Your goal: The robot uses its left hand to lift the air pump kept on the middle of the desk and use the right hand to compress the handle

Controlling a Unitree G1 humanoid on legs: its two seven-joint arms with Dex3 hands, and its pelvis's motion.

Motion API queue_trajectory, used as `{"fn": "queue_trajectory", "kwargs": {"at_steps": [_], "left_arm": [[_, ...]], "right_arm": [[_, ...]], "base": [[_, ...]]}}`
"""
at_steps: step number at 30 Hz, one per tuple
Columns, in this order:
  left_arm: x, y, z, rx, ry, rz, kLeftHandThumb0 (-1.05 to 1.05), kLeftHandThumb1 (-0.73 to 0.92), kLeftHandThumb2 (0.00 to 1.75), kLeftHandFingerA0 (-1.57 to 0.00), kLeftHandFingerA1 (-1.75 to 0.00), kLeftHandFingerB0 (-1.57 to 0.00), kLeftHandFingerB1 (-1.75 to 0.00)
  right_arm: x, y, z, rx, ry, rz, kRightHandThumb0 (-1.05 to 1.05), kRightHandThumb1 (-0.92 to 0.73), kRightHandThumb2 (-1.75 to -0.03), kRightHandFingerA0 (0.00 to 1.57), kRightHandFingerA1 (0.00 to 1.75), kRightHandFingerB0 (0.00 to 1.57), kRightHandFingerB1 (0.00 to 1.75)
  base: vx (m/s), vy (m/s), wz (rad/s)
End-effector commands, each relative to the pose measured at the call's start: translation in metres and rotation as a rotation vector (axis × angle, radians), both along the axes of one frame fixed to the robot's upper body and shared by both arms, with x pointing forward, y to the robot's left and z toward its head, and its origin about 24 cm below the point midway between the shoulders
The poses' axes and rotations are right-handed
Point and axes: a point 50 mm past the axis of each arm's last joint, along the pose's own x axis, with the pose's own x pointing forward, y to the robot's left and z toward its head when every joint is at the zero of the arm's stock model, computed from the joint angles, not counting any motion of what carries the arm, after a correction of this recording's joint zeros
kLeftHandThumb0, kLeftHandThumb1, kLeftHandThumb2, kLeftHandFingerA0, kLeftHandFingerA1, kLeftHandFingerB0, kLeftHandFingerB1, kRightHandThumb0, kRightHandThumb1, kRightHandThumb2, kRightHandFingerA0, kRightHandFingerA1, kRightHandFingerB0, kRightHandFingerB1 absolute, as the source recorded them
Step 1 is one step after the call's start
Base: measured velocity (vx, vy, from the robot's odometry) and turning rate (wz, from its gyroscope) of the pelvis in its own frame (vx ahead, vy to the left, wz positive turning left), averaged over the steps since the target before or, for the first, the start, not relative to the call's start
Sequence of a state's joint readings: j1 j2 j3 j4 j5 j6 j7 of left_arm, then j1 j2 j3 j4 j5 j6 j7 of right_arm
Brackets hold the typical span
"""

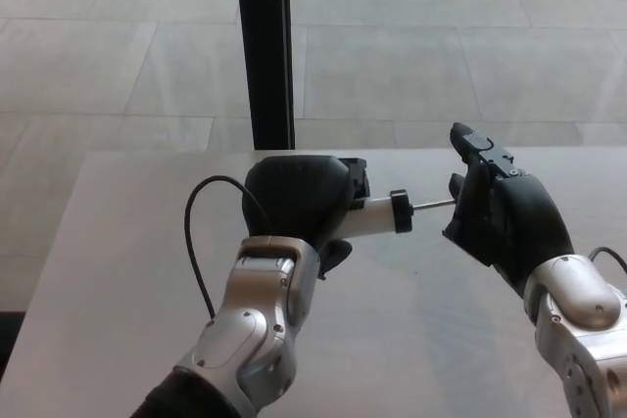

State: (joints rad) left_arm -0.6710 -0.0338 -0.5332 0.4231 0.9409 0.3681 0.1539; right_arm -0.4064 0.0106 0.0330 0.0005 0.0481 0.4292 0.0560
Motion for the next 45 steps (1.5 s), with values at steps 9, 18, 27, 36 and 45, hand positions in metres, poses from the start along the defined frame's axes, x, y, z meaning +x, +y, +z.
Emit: {"fn": "queue_trajectory", "kwargs": {"at_steps": [9,18,27,36,45], "left_arm": [[0.0092,-0.005,0.0055,0.017,-0.004,0.017,-0.36,0.65,0.63,-0.88,-1.66,-0.76,-1.2],[0.0124,-0.0068,0.0098,0.022,-0.029,0.009,-0.42,0.45,0.91,-1.2,-1.36,-0.85,-1.11],[0.0114,-0.0075,0.0088,-0.032,-0.014,0.044,-0.35,0.78,0.73,-0.95,-1.68,-0.83,-1.05],[0.0115,-0.0075,0.0088,-0.032,-0.015,0.045,-0.35,0.78,0.73,-0.95,-1.68,-0.83,-1.05],[0.0115,-0.0075,0.0088,-0.033,-0.015,0.045,-0.35,0.78,0.73,-0.95,-1.68,-0.83,-1.05]], "right_arm": [[0.003,0.0067,0.0069,0.024,-0.025,0.0,-1.02,-0.92,-1.29,0.0,0.07,0.0,0.08],[0.0007,0.0067,0.0061,0.029,-0.017,-0.01,-1.05,-0.91,-1.29,0.0,0.06,0.0,0.06],[-0.0016,0.0012,0.0068,-0.028,-0.03,-0.003,-0.98,-0.92,-0.95,0.0,0.0,0.0,0.0],[-0.0017,0.0012,0.0068,-0.029,-0.03,-0.003,-0.98,-0.92,-0.95,0.0,0.0,0.0,0.0],[-0.0017,0.0012,0.0068,-0.03,-0.03,-0.003,-0.98,-0.92,-0.95,0.0,0.0,0.0,0.0]], "base": [[0.0,0.0,0.0],[0.0,0.0,0.0],[0.0,0.0,0.0],[0.0,0.0,0.0],[0.0,0.0,0.0]]}}
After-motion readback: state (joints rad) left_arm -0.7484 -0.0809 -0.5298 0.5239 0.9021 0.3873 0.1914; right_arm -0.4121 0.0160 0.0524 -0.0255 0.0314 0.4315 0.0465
